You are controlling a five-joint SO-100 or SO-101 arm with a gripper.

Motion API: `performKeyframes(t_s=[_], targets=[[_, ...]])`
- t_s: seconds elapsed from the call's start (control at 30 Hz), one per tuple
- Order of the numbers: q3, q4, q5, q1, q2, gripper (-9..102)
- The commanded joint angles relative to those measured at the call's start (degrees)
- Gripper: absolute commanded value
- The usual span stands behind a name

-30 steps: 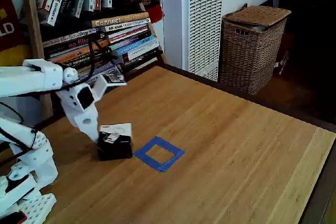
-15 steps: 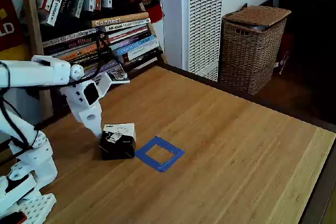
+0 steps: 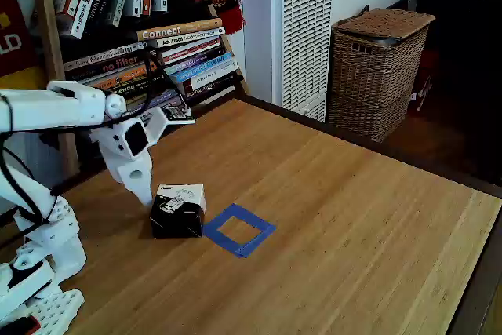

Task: Push the box on top of the target

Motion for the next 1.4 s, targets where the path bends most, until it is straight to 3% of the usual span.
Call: performKeyframes(t_s=[0.0,0.67,1.37], targets=[[-0.88,1.41,-1.49,2.20,2.72,0],[0.44,1.23,-10.11,10.46,3.25,0],[-3.87,-4.22,-8.53,8.53,-5.01,0]])
